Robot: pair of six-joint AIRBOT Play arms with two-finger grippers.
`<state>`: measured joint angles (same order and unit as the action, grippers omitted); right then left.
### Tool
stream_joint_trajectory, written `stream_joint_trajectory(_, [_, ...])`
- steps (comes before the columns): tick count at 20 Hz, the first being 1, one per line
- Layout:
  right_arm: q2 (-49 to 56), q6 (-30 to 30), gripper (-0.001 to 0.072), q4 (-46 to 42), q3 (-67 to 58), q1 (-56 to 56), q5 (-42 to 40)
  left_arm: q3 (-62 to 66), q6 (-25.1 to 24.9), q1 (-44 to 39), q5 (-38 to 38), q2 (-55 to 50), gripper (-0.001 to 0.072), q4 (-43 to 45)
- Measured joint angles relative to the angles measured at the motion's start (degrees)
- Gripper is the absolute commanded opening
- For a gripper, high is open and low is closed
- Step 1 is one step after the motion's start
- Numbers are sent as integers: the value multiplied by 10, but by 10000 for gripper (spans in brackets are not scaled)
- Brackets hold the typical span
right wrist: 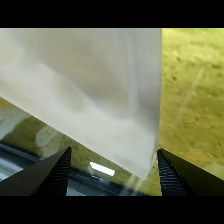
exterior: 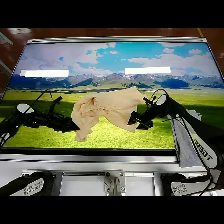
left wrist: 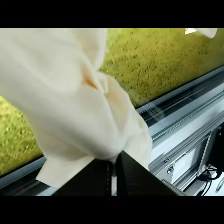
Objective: Fold the shirts.
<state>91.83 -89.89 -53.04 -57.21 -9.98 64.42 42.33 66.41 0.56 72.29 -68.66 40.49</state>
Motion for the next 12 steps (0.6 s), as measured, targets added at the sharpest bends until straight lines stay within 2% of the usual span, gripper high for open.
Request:
stream_joint_trajectory(1, [2, -6, 599, 5, 0, -2, -8, 9, 0, 0, 2, 2, 36, -1])
stream_joint_trajectory(2, [3, -12, 500, 6, 1, -4, -17, 18, 2, 0, 2, 3, 36, -4])
stream_joint_trajectory(3, [4, -17, 479, 5, 1, -5, -26, 26, 2, 0, 3, 4, 36, -5])
stream_joint_trajectory(4, [5, -25, 358, 5, 1, -6, -32, 33, 2, 0, 3, 5, 36, -7])
stream_joint_trajectory(5, [5, -27, 61, 4, 1, -7, -42, 40, 2, 0, 4, 6, 36, -8])
stream_joint_trajectory(8, [5, -24, 56, 21, 1, -7, -50, 55, 3, 0, 3, 7, 35, -10])
stream_joint_trajectory(12, [-28, 58, 55, 61, -30, -8, -14, 80, 4, 0, -40, 33, 35, -13])
